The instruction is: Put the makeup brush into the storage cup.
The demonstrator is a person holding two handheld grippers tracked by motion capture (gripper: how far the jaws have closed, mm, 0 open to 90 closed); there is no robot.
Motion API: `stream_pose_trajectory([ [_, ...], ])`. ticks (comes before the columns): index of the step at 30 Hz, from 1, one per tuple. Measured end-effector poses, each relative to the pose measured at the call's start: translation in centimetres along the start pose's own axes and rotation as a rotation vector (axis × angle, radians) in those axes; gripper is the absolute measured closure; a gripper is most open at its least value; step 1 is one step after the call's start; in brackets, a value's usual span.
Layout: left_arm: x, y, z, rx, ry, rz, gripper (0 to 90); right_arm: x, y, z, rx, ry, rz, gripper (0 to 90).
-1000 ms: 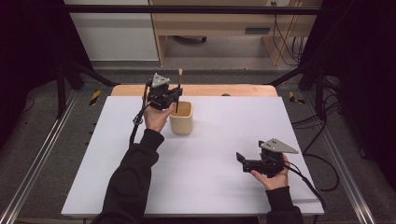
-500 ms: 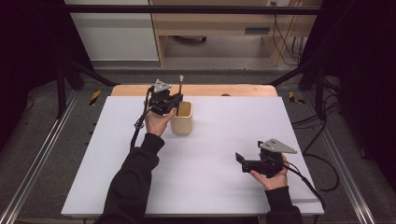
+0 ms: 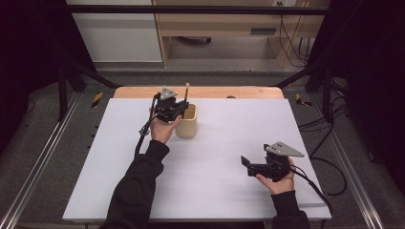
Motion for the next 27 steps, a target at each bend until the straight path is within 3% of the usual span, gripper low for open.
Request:
stream_pose_trajectory([
  [12,-0.1,-1.0,-0.1,-0.020,-0.012,0.003,81.6,0.0,0.0,0.0,0.001,0.000,-0.001,1.5],
  [15,-0.3,-1.0,0.3,-0.018,-0.010,0.011,77.0,0.0,0.1,0.0,0.003,0.000,-0.005,1.5],
  [27,-0.3,-0.6,4.1,0.017,-0.033,0.015,65.6,0.5,0.6,0.6,0.023,-0.009,-0.014,1.3],
])
Point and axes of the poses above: each handheld gripper's, and its own axes: z roughly backward along the jaws, y roughly out of its top, x roughly to its right, the point moved 6 cm from there along -z, roughly forward along the jaws, and after that the axes turned 7 degrees about -z, right-handed, at the moved point
